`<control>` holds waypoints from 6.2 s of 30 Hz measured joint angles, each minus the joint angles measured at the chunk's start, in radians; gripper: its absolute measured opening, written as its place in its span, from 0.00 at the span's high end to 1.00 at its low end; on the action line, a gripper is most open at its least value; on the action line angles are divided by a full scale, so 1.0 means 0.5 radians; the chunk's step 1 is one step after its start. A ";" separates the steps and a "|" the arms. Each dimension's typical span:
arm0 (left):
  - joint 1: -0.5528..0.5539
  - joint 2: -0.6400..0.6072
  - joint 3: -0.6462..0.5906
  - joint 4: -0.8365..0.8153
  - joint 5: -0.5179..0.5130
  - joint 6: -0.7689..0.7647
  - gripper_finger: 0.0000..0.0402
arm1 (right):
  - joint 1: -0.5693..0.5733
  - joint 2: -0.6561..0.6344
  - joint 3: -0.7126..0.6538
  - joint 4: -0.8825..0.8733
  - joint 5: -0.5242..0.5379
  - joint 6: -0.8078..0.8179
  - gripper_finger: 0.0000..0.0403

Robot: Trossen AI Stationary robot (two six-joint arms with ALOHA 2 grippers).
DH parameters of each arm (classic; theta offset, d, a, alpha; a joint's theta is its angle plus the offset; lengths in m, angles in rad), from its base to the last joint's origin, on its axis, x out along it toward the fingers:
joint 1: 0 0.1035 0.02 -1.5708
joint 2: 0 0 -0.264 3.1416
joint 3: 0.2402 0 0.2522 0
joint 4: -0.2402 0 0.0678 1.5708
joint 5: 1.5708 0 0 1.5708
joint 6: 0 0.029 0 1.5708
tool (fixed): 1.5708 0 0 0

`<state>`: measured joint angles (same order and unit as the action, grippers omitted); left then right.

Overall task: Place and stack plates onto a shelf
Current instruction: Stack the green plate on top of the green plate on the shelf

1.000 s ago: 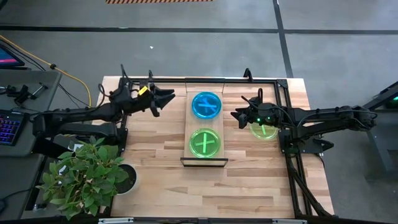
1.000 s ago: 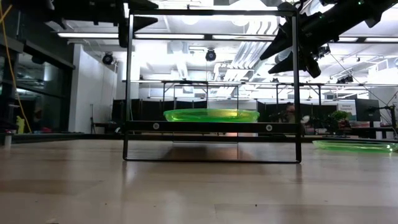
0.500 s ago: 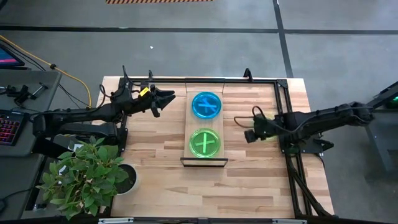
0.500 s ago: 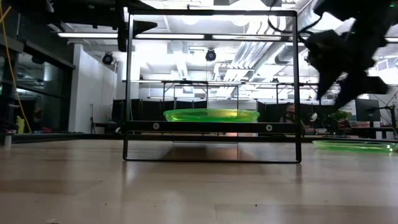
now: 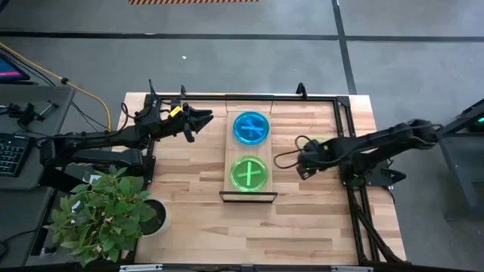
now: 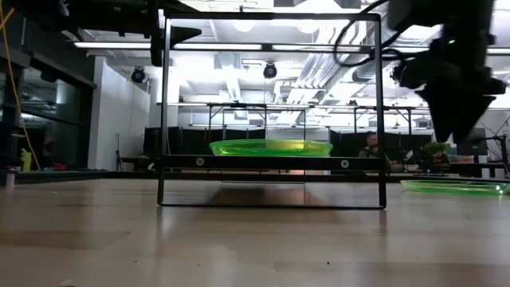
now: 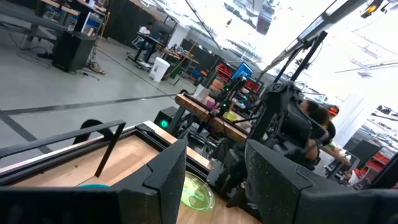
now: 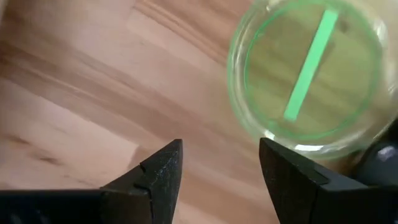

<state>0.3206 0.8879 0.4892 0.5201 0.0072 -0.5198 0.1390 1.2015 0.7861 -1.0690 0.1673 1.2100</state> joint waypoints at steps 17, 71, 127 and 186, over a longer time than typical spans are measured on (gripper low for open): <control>0.000 0.000 0.000 0.001 -0.047 -0.008 0.61 | -0.122 0.799 0.049 -0.035 0.033 -0.636 0.51; 0.000 0.000 0.000 0.003 -0.188 -0.001 0.61 | -0.030 0.349 0.078 -0.149 0.226 -0.744 0.98; 0.000 0.000 0.000 0.003 -0.220 -0.021 0.61 | -0.075 0.630 0.272 -0.202 0.361 -0.942 1.00; 0.000 0.001 0.000 0.004 -0.305 -0.053 0.61 | -0.383 1.141 0.162 0.013 0.331 -0.996 0.90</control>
<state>0.3206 0.8883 0.4892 0.5220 -0.1452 -0.5464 -0.0527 1.7723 0.8671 -1.0624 0.3326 0.7122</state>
